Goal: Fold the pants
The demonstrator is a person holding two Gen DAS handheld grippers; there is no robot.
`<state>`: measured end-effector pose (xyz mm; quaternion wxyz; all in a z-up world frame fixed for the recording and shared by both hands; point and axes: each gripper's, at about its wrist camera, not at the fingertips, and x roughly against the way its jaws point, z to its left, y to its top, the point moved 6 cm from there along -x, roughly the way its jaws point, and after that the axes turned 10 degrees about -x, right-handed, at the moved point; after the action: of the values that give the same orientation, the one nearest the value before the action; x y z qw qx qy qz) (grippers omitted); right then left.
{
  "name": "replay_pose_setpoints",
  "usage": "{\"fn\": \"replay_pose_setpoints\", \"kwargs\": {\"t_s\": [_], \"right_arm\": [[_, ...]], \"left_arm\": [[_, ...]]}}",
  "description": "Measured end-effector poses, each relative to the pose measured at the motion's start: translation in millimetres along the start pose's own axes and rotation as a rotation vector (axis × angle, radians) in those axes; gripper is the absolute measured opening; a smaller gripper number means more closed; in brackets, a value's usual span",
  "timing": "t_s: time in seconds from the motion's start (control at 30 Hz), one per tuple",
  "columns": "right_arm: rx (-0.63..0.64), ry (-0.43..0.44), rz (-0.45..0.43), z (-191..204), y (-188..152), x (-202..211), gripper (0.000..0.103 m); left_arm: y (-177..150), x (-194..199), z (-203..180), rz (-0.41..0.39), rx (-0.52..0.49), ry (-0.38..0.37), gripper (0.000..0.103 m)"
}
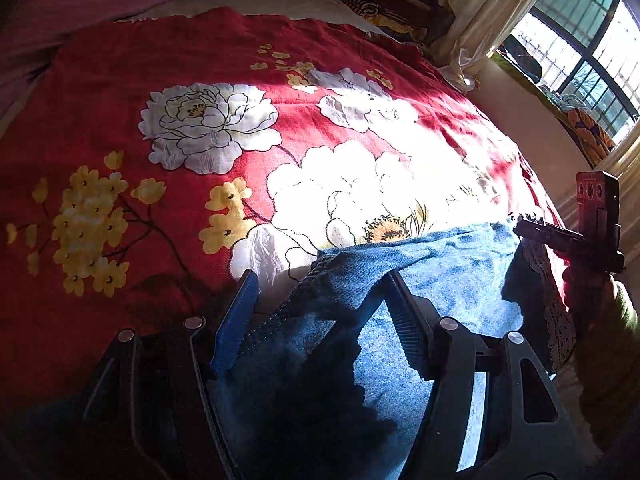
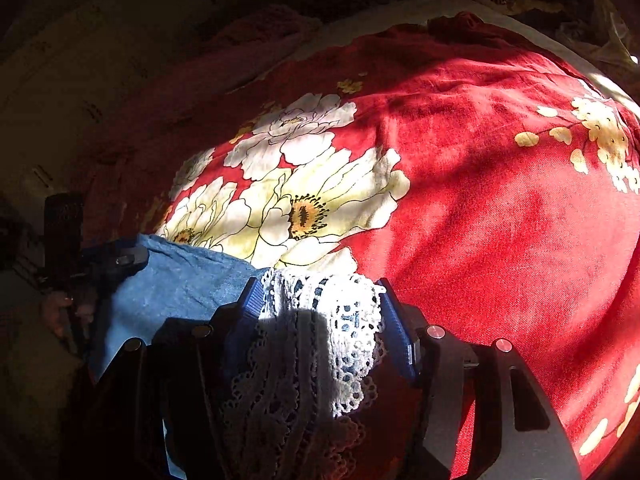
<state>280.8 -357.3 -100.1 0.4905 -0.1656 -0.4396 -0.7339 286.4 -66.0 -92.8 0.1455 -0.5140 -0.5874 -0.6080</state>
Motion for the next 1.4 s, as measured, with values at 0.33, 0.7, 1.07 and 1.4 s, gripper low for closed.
{"fn": "replay_pose_setpoints", "kwargs": {"t_s": [0.33,0.7,1.07,1.4], "right_arm": [[0.058,0.077,-0.049,28.8,2.2,17.6,0.02],[0.211,-0.163,0.037,23.5,28.9,-29.0,0.022],[0.184,-0.265,-0.052,5.8,28.1,-5.1,0.061],[0.09,-0.244,-0.175,2.9,-14.2,71.9,0.067]], "left_arm": [[4.5,14.2,-1.8,-0.053,0.03,-0.019,0.008],[12.8,-7.2,-1.8,-0.018,-0.083,0.205,0.006],[4.1,-4.8,12.6,-0.052,-0.033,0.209,0.028],[-15.0,43.5,3.2,-0.08,-0.009,0.27,0.039]]}}
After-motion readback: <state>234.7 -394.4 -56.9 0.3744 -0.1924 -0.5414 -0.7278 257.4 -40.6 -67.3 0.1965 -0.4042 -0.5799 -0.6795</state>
